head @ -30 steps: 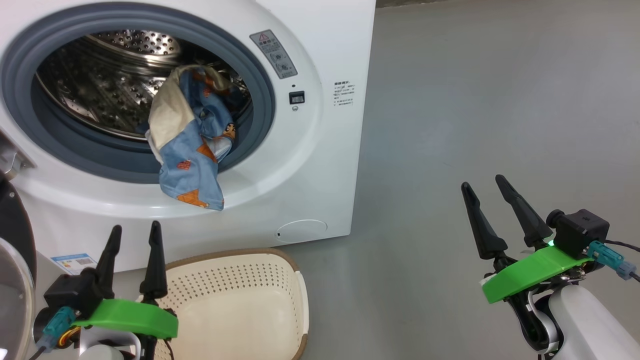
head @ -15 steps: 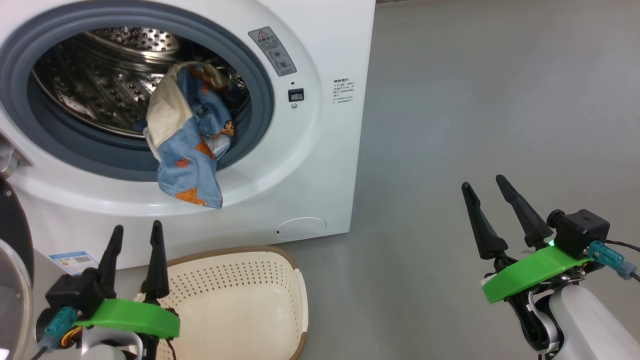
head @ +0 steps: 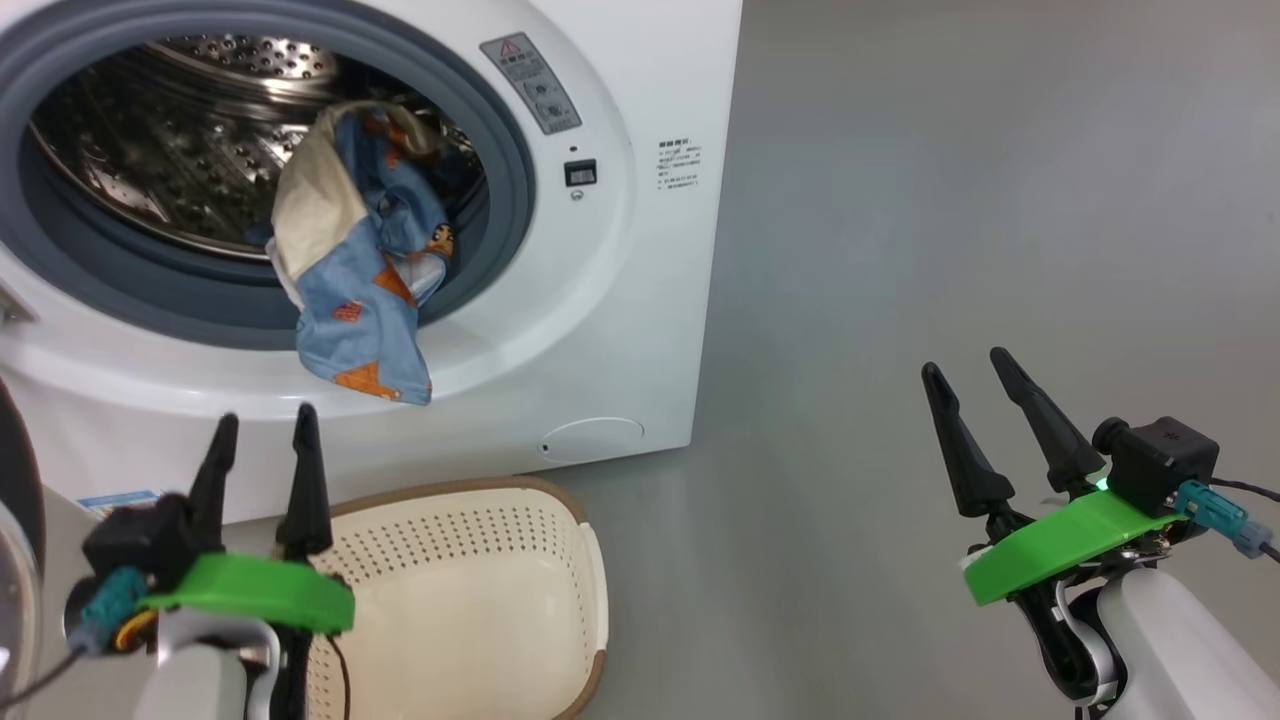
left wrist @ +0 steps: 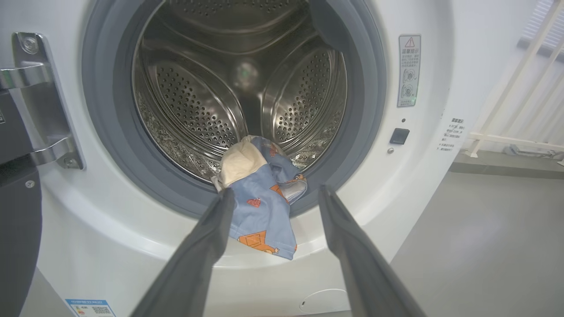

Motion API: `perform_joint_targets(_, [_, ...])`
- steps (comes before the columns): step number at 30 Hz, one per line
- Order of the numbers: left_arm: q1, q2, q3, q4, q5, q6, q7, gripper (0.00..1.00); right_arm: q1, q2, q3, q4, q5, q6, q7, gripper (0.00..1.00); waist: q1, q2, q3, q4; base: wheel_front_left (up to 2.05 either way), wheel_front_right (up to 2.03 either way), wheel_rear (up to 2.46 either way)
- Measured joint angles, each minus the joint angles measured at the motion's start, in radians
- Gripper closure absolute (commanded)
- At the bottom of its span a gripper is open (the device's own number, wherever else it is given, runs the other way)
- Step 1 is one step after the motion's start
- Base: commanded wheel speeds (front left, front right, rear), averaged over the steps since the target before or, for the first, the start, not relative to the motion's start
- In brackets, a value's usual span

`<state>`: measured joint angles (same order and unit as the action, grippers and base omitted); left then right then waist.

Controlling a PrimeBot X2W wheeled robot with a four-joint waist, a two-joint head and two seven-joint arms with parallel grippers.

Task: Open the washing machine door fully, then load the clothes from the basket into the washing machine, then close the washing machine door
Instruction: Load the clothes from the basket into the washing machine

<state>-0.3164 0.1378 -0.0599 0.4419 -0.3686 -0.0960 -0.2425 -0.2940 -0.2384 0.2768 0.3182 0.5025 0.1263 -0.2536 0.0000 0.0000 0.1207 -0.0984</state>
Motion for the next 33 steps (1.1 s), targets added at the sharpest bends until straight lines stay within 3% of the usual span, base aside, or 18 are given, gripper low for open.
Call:
perform_joint_targets(6, [-0.133,-0.001,-0.011,0.093,-0.018,-0.008,0.020,0.00,-0.011,0.001,0.000,-0.007,0.000,0.000,0.000,0.00,0.0000,0.0000,0.041,-0.011,0.00,0.00,0.00])
perform_joint_targets(21, [-0.552,0.056,0.004,0.500,-0.028,-0.009,0.039,0.00,-0.087,0.014,-0.018,-0.046,-0.015,0.000,0.000,0.00,0.0002,0.0000,0.227,-0.052,0.00,0.00,0.00])
perform_joint_targets(33, [-0.775,0.069,-0.021,0.703,-0.024,-0.009,0.067,0.00,-0.125,0.033,-0.026,-0.067,-0.029,0.000,0.000,0.00,0.0002,0.0000,0.361,-0.093,0.00,0.00,0.00])
